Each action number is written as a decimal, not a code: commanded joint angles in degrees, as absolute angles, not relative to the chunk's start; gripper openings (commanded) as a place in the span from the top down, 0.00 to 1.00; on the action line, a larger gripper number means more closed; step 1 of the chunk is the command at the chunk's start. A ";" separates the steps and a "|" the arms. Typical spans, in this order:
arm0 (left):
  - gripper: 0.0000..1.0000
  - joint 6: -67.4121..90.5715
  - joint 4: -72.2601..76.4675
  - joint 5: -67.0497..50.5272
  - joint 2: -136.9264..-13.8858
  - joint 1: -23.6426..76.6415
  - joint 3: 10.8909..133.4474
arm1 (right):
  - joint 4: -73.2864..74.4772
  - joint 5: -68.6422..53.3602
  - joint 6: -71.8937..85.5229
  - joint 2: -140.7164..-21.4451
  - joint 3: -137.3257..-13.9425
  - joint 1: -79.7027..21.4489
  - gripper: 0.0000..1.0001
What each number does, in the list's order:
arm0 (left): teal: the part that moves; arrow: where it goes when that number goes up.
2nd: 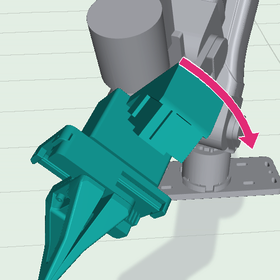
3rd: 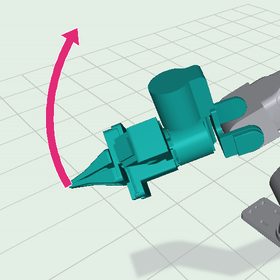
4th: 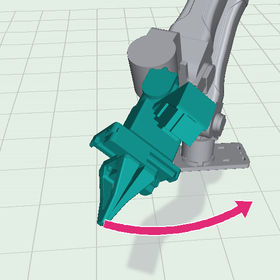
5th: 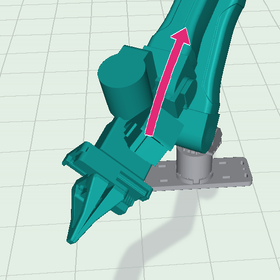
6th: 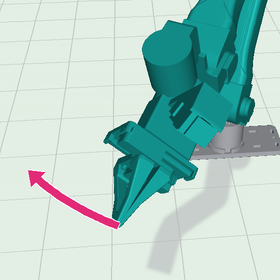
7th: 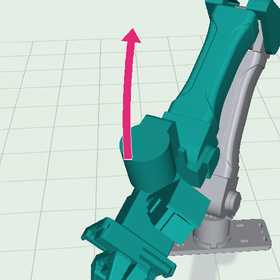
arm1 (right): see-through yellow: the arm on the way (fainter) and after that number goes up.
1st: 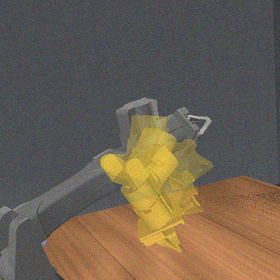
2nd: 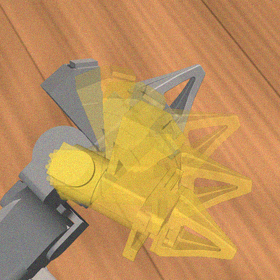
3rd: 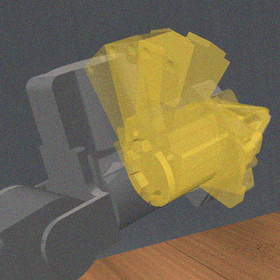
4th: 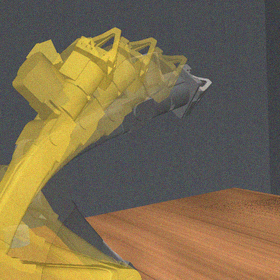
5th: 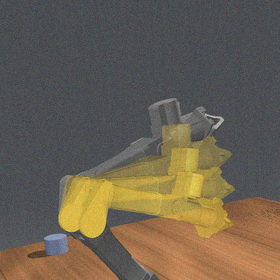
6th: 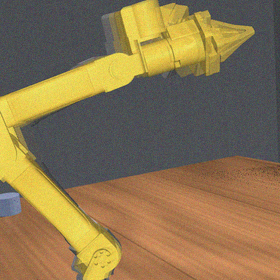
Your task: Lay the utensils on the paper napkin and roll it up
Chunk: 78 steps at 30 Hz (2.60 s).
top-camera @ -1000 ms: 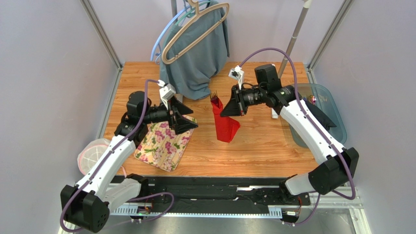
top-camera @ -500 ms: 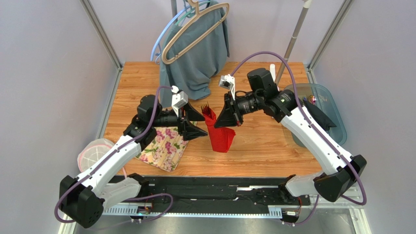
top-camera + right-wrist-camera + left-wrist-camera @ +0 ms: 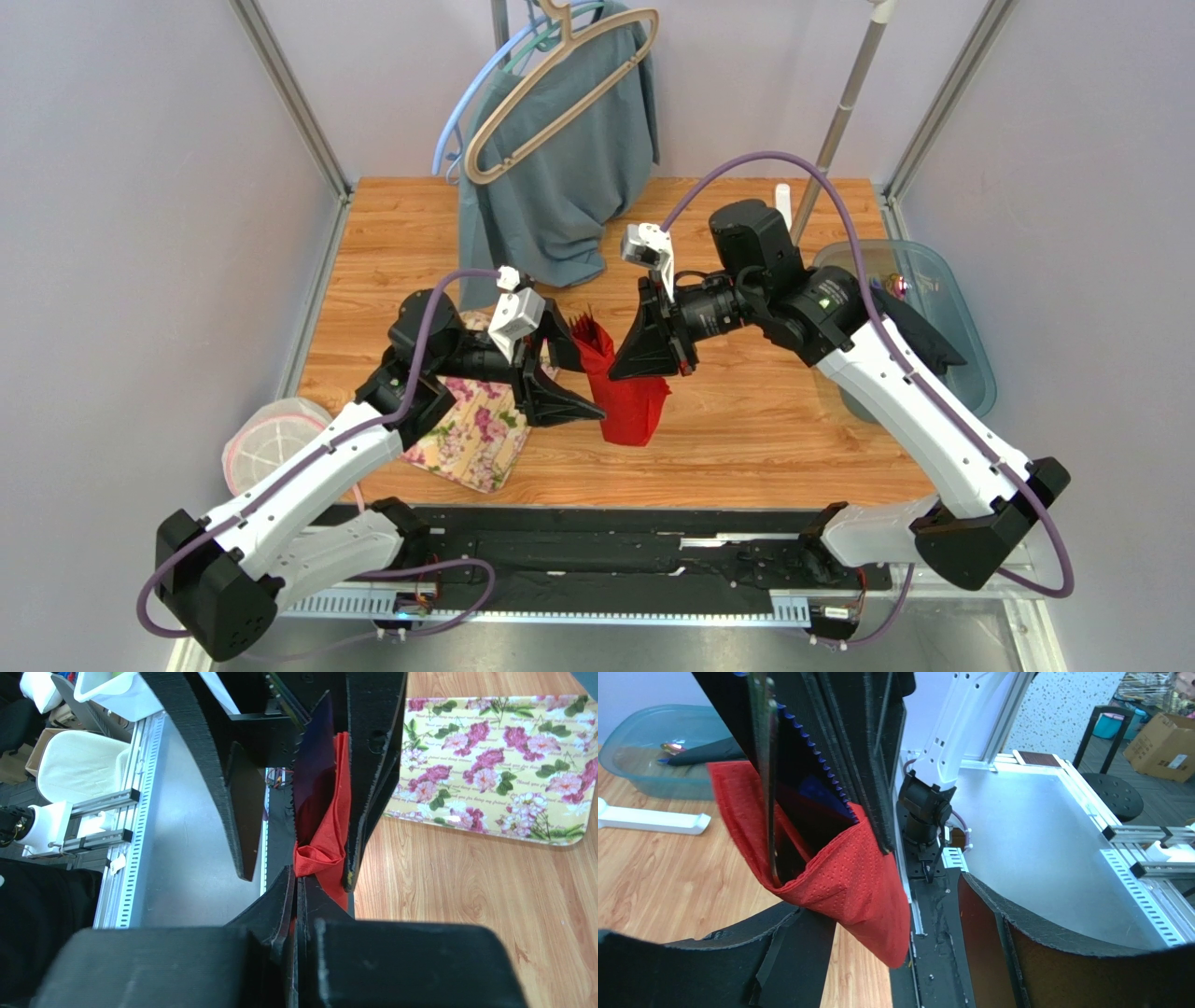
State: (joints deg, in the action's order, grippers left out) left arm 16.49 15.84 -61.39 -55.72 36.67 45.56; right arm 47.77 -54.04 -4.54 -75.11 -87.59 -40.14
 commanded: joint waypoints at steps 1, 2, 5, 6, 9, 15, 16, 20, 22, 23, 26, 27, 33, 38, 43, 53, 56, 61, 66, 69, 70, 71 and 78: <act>0.30 17.66 21.70 -61.88 -55.72 36.91 48.16 | 46.49 -54.32 -6.50 -72.51 -90.88 -41.65 1.00; 0.30 17.93 21.71 -61.61 -56.07 36.91 48.25 | 46.58 -54.32 -6.68 -72.16 -90.97 -41.92 1.00; 0.31 17.93 21.80 -61.35 -56.42 36.91 48.52 | 47.02 -54.05 -7.64 -71.98 -91.14 -42.71 1.00; 0.32 17.93 21.80 -61.26 -56.51 36.91 48.60 | 47.02 -53.97 -7.73 -71.81 -91.14 -42.71 1.00; 0.37 18.54 22.15 -61.17 -56.51 36.91 48.87 | 47.20 -53.79 -8.00 -71.72 -90.79 -42.80 1.00; 0.48 22.32 25.22 -62.49 -56.34 37.44 48.51 | 46.85 -52.91 -8.09 -71.63 -90.61 -42.89 1.00; 0.49 22.24 25.22 -62.84 -56.34 37.62 48.52 | 46.58 -52.82 -8.00 -71.63 -90.62 -42.89 1.00; 0.57 22.50 25.49 -62.93 -56.42 38.58 48.52 | 46.32 -52.21 -7.91 -71.63 -91.05 -42.89 1.00; 0.60 22.85 25.84 -62.93 -56.43 38.67 48.52 | 46.23 -52.03 -7.91 -71.54 -91.32 -42.80 1.00; 0.63 22.85 25.93 -62.93 -56.51 38.67 48.52 | 46.06 -51.94 -7.82 -71.46 -91.23 -42.89 1.00; 0.68 22.94 26.10 -63.19 -56.60 38.67 48.52 | 45.44 -51.86 -7.65 -71.19 -91.32 -42.89 1.00; 0.70 22.85 26.19 -63.19 -56.60 38.76 48.52 | 45.35 -51.77 -7.56 -71.10 -91.32 -42.89 1.00; 0.87 22.24 25.58 -63.72 -56.43 38.67 48.43 | 44.56 -51.68 -7.03 -70.49 -90.79 -42.89 1.00; 1.00 21.89 24.26 -63.02 -55.90 38.67 48.34 | 44.21 -51.85 -6.94 -70.31 -90.53 -42.80 1.00; 1.00 21.80 21.98 -59.95 -54.85 38.67 48.60 | 44.12 -50.28 -6.68 -69.88 -89.91 -42.37 0.94; 1.00 25.74 19.95 -51.51 -54.49 37.27 50.01 | 43.86 -44.40 -4.04 -66.54 -87.10 -36.92 0.30; 1.00 32.23 20.21 -46.42 -55.81 34.46 50.45 | 42.90 -39.39 -4.65 -64.09 -84.74 -35.25 0.33; 1.00 35.24 16.36 -36.14 -58.09 32.08 53.86 | 40.17 -32.70 -2.64 -60.74 -79.90 -35.07 0.54; 1.00 40.07 13.28 -30.77 -59.94 32.08 55.98 | 35.61 -31.73 1.13 -61.70 -76.47 -35.07 0.50; 1.00 41.74 13.18 -29.89 -60.38 31.99 56.42 | 31.82 -31.38 2.81 -63.80 -76.20 -35.51 0.43; 1.00 42.18 13.27 -29.80 -60.47 32.08 56.51 | 31.21 -31.99 3.25 -65.11 -76.38 -35.51 0.40; 1.00 42.71 13.10 -29.62 -60.56 32.08 56.69 | 30.16 -32.25 3.51 -65.82 -76.64 -35.68 0.39; 1.00 43.68 14.76 -30.50 -61.00 32.08 56.69 | 25.58 -32.87 4.48 -68.99 -76.47 -37.09 0.36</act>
